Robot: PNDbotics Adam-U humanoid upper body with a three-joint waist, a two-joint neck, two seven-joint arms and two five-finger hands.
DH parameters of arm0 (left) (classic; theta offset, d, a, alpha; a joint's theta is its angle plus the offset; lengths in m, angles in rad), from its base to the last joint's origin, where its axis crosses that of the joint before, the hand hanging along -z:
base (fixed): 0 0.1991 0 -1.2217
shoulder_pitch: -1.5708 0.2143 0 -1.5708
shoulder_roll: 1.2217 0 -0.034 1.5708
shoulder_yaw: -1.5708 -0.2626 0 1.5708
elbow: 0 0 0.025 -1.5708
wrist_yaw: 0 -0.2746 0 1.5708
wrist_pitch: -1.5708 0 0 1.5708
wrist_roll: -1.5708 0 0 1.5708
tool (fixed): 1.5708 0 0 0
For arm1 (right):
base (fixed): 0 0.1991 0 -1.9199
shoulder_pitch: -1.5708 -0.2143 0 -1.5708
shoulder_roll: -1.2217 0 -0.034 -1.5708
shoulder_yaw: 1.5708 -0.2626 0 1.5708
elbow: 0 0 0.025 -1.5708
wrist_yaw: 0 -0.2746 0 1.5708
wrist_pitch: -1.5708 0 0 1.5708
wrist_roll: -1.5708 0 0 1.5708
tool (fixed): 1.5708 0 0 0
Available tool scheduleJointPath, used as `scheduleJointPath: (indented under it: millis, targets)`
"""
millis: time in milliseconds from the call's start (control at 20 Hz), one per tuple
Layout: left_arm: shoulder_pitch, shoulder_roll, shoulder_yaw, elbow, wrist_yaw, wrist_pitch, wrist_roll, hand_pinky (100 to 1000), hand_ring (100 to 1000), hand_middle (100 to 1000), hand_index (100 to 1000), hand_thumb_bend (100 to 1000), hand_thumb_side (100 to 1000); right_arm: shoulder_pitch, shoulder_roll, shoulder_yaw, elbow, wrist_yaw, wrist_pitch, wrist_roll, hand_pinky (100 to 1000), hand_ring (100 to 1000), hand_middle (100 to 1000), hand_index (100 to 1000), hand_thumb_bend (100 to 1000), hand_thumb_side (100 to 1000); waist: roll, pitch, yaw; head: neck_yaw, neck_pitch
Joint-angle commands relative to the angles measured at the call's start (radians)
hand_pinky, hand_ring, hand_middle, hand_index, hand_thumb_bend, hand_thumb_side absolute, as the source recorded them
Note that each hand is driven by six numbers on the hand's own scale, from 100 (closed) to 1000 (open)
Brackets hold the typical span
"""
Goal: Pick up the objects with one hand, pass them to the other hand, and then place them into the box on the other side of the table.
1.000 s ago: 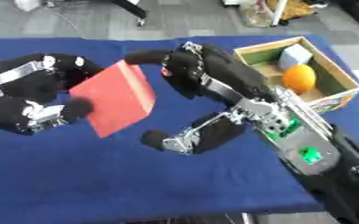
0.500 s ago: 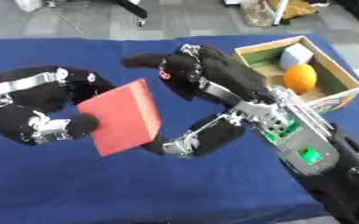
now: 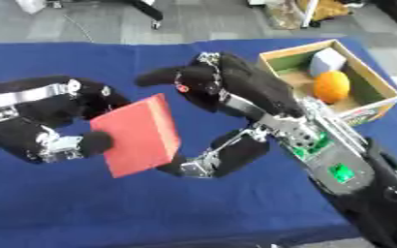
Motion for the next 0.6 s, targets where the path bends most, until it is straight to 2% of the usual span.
scheduleJointPath:
  millis: [50,350,500,550,600]
  targets:
    - [-0.018,0.007,-0.009,-0.018,-0.002,0.002,0.0,713,610,545,685,257,453,-0.016,-0.006,-0.005,-0.02,-0.008,-0.005,-0.014,100,100,100,723,364,351,0.013,0.0,-0.001,0.002,0.005]
    - [-0.022,0.006,-0.008,-0.018,-0.004,0.005,0.005,713,610,547,687,260,469,-0.015,-0.007,0.004,-0.02,-0.039,-0.015,-0.016,100,100,100,465,226,194,0.015,0.001,-0.003,0.002,0.005]
    - [-0.025,0.005,-0.011,-0.018,-0.006,0.01,0.015,713,614,563,700,257,517,-0.013,-0.007,0.005,-0.02,-0.054,-0.016,-0.02,100,100,100,423,197,162,0.015,0.0,-0.004,0.002,0.005]
    - [-0.025,0.005,-0.01,-0.018,-0.007,0.011,0.02,713,617,573,708,279,551,-0.012,-0.008,0.004,-0.02,-0.058,-0.016,-0.023,100,100,100,421,198,163,0.015,0.0,-0.004,0.003,0.005]
    - [-0.025,0.006,-0.009,-0.018,-0.007,0.011,0.027,716,626,591,725,330,622,-0.011,-0.009,0.003,-0.02,-0.061,-0.016,-0.026,100,100,100,419,197,163,0.015,-0.001,-0.005,0.004,0.005]
